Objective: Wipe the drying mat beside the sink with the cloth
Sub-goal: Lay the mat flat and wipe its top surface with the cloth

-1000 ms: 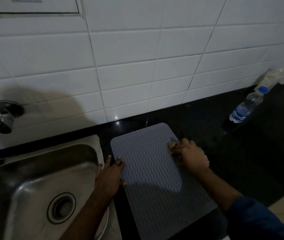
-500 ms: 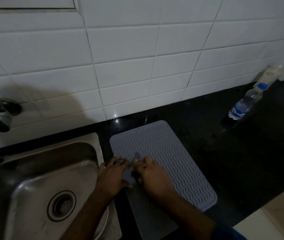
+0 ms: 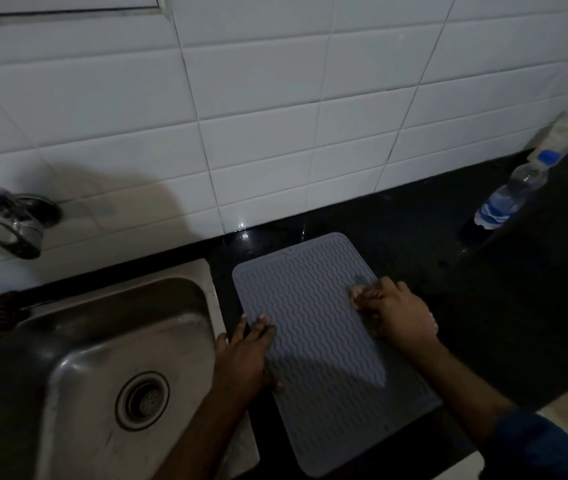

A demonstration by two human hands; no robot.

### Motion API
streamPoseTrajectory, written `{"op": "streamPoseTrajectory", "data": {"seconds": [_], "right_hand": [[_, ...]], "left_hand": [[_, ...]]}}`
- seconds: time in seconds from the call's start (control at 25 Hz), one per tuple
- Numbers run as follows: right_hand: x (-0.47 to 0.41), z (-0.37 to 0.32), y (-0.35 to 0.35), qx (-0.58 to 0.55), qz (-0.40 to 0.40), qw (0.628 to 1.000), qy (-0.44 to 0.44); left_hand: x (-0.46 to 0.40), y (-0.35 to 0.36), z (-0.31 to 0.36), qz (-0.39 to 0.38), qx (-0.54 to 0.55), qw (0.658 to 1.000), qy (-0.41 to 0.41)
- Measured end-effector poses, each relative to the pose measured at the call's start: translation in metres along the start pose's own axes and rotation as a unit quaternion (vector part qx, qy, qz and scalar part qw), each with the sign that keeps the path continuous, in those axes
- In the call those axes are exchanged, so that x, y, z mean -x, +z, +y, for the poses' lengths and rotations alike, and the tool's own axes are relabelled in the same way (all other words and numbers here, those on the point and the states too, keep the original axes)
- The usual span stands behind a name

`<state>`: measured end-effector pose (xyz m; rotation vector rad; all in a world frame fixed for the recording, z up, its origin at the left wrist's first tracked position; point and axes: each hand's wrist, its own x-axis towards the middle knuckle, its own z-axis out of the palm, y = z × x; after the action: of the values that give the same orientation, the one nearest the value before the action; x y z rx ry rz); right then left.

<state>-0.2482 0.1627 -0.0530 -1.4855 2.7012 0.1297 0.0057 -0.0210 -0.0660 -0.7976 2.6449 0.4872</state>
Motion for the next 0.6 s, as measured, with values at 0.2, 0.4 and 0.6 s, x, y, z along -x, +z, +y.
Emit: {"op": "streamPoseTrajectory", "data": {"seconds": [0.2, 0.4, 0.6], "right_hand": [[0.0, -0.013, -0.002, -0.011, 0.05, 0.993, 0.11], [0.072, -0.138, 0.024, -0.106, 0.071, 0.988, -0.088], [0.084, -0.157, 0.036, -0.073, 0.09, 0.987, -0.114]], "left_hand": [[-0.002, -0.001, 0.002, -0.017, -0.017, 1.0, -0.008], [-0.004, 0.002, 0.003, -0.007, -0.032, 0.999, -0.001], [-0.003, 0.0, 0.003, -0.032, -0.073, 0.997, 0.012]]}}
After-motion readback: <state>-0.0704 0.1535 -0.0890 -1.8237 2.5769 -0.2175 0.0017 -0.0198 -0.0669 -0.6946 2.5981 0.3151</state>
